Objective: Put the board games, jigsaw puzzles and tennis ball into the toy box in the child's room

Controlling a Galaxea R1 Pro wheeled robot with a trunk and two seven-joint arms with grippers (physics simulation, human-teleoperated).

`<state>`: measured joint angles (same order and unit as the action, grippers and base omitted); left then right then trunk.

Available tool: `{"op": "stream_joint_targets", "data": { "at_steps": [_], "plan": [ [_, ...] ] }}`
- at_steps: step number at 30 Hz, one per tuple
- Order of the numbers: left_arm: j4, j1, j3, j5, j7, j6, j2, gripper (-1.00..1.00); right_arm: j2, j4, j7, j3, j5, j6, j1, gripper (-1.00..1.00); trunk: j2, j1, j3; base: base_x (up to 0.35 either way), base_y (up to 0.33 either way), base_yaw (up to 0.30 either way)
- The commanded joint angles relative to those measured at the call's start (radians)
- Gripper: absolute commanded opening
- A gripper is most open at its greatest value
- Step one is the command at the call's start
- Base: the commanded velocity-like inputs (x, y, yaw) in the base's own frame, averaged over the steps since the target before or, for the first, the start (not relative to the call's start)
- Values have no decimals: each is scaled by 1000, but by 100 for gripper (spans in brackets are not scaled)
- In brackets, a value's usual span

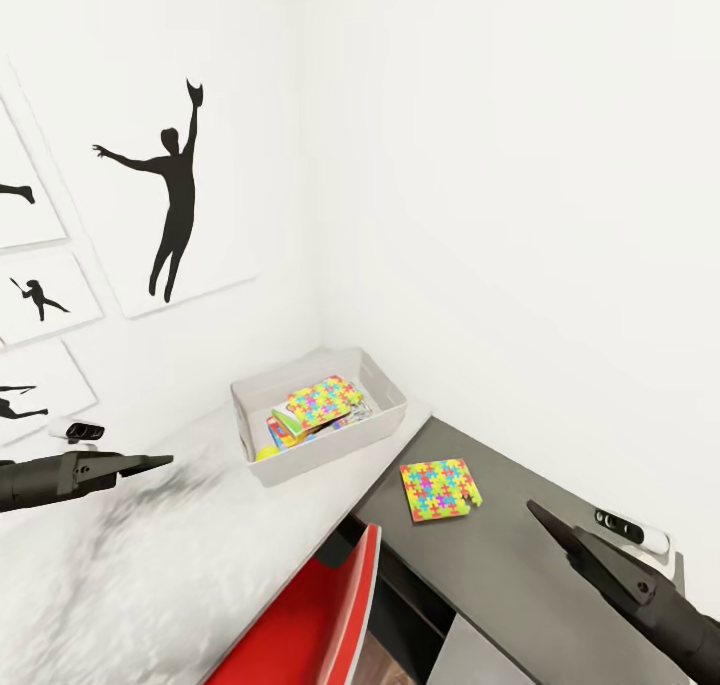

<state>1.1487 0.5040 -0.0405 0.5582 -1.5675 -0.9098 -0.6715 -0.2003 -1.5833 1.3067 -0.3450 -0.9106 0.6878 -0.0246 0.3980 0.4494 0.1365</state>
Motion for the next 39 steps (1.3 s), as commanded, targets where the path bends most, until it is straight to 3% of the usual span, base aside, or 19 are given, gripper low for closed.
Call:
{"op": "stream_joint_targets", "data": {
  "at_steps": [1, 12, 39],
  "plan": [
    [0, 1, 1, 0, -3, -11, -1, 100, -1, -1, -3, 0, -5, 9, 0, 100, 2, 1, 2, 0, 0, -2],
    [1, 1, 1, 0, -3, -11, -2, 100, 1, 0, -5, 3, -5, 7, 0, 100, 2, 1, -2, 0, 0, -36],
    [2, 1, -1, 2, -3, 5, -2, 100, -1, 0, -3, 0, -5, 9, 0, 100, 2, 1, -37, -60, -47, -196]
  ]
}}
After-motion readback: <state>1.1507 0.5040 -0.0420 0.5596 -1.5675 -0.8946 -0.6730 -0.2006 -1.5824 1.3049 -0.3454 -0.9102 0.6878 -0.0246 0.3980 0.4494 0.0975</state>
